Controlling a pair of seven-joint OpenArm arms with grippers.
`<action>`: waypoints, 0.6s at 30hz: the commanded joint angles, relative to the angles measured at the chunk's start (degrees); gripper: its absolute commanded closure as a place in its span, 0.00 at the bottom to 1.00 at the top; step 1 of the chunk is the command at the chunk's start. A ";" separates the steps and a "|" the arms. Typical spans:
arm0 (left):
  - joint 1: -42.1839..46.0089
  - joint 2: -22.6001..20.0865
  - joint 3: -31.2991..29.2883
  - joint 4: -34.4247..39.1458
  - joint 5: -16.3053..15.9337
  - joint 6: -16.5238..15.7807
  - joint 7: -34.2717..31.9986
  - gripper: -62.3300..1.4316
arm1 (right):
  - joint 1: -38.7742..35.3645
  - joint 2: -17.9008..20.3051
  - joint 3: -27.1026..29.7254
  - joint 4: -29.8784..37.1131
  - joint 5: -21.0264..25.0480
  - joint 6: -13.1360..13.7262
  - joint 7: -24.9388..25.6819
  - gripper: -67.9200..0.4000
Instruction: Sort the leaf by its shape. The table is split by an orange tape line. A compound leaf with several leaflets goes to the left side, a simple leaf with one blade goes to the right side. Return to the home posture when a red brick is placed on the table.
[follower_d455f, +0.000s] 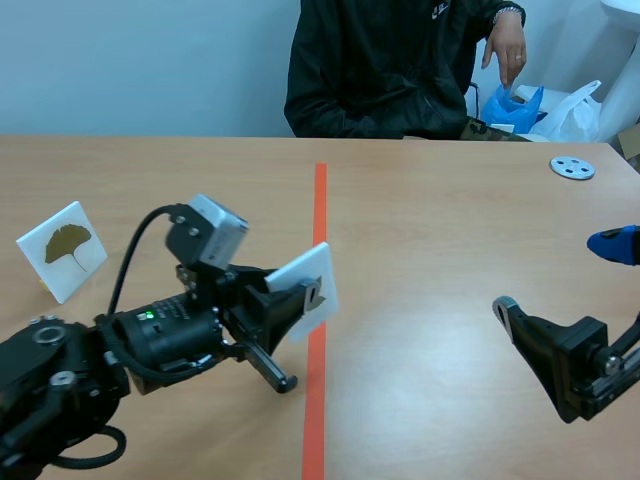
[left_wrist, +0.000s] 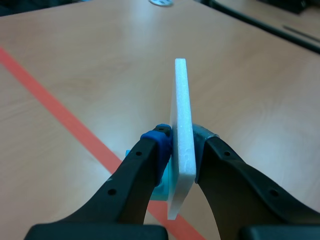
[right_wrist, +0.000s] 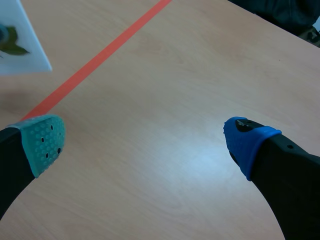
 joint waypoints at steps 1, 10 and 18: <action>2.56 -0.02 -2.23 1.44 -2.12 0.11 0.35 0.86 | 0.66 0.48 0.55 0.26 0.46 0.02 0.42 0.00; 13.31 0.59 -18.43 5.70 -3.98 5.38 0.63 0.86 | 0.66 0.46 0.55 0.26 0.46 0.02 0.44 0.00; 14.82 3.10 -27.63 5.66 -4.02 9.90 0.42 0.86 | 0.66 0.46 0.55 0.26 0.46 0.02 0.44 0.00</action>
